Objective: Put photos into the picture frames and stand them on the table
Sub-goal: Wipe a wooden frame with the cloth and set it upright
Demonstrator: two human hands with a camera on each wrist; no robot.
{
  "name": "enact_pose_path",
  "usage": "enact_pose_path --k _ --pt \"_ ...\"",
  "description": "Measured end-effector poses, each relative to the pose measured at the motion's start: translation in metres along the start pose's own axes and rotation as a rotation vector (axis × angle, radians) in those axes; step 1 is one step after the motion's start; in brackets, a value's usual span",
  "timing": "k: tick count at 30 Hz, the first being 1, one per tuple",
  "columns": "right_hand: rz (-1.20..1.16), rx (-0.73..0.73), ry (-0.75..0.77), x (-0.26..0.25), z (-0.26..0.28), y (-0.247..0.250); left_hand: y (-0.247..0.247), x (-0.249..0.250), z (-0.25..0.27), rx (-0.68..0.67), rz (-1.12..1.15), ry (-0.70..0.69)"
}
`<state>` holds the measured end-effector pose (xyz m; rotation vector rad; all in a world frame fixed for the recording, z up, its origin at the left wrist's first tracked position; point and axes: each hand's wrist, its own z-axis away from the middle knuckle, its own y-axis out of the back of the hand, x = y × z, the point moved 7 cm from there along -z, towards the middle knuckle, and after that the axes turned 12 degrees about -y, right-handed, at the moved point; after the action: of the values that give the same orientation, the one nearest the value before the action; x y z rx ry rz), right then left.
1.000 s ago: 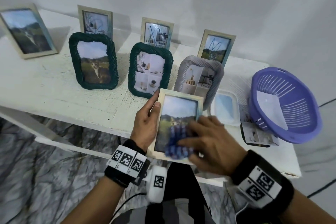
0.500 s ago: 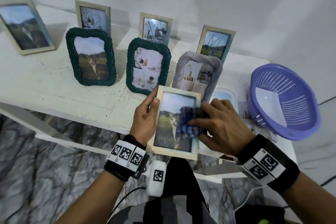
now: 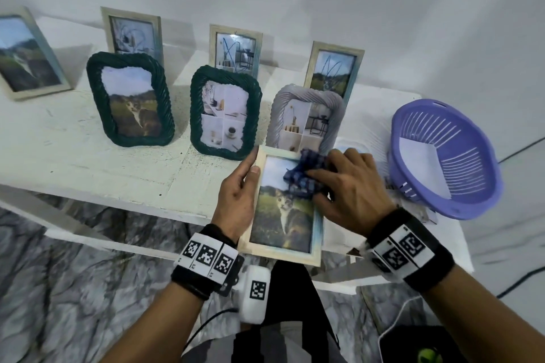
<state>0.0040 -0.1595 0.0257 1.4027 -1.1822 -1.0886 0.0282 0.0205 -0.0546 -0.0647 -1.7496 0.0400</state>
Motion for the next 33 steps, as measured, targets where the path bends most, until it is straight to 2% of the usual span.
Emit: enact_pose_path --k 3,8,10,14,17,20,23,27,30,33 --pt "-0.074 -0.029 -0.01 -0.019 0.01 -0.003 0.003 -0.001 0.0 0.019 -0.031 -0.014" --pt "-0.159 -0.272 0.272 -0.053 0.06 -0.017 0.009 -0.005 0.003 0.022 0.017 0.029" --pt "-0.105 -0.252 0.237 -0.041 0.055 -0.013 0.007 -0.005 0.005 0.011 0.017 0.027" --pt "-0.097 -0.138 0.048 -0.025 0.033 -0.003 0.008 -0.006 0.002 0.028 0.012 0.03" --pt "-0.22 -0.223 0.132 -0.054 0.045 -0.013 0.01 -0.006 0.001 0.015 0.019 0.033" --pt "-0.24 -0.311 0.176 -0.071 0.056 -0.022 0.015 -0.004 0.004 0.006 -0.006 0.035" --pt "-0.201 -0.287 0.184 -0.073 0.051 -0.022 0.021 0.002 0.003 0.028 -0.02 0.024" --pt "-0.089 -0.235 0.293 -0.067 0.047 -0.009 0.027 0.009 0.004 0.006 -0.048 -0.005" --pt "-0.039 -0.199 0.266 -0.052 0.034 0.001 0.032 0.014 0.0 0.02 -0.027 -0.04" --pt "-0.065 -0.195 0.275 -0.065 0.035 0.002 0.028 0.023 -0.003 -0.013 -0.046 -0.092"
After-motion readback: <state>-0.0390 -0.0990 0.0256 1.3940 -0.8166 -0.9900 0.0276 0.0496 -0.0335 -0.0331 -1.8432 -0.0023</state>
